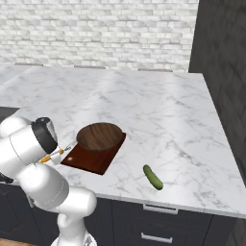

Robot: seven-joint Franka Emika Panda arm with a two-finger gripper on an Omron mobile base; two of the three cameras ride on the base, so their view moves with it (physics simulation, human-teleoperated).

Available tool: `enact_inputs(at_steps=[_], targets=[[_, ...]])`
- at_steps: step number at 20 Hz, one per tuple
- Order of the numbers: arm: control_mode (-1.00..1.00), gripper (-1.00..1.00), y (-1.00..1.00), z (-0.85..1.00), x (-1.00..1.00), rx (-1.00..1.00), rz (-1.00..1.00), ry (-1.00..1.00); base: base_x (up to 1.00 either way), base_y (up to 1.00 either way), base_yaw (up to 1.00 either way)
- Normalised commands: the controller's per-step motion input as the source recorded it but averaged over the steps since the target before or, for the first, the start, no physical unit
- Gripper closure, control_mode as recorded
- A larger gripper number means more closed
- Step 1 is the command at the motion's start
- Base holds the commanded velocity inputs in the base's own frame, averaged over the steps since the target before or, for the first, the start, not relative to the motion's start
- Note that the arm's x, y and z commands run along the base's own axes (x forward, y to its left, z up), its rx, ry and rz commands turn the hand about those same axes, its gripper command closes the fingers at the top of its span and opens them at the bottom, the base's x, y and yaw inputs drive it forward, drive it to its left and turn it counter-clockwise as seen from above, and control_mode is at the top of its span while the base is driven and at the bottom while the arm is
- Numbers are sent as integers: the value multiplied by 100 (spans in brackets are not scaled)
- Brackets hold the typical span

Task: Place the two vegetables and bowl onto the tray for setting up a vegetable dip station.

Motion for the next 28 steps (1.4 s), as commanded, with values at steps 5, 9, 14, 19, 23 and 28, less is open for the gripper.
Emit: enact_inputs(at_steps=[5, 9, 14, 19, 23, 28], targets=[[-100, -100, 9, -6, 10, 0, 0, 0, 0, 0, 0], [-100, 100, 10, -12, 3, 0, 0, 0, 0, 0, 0], [-100, 100, 10, -16, -1, 0, 0, 0, 0, 0, 0], [-100, 100, 5, -7, -10, 0, 0, 0, 0, 0, 0], [-100, 100, 7, 3, -16, 0, -1, 0, 0, 0, 0], [-100, 100, 3, 24, -26, 0, -4, -3, 0, 0, 0]])
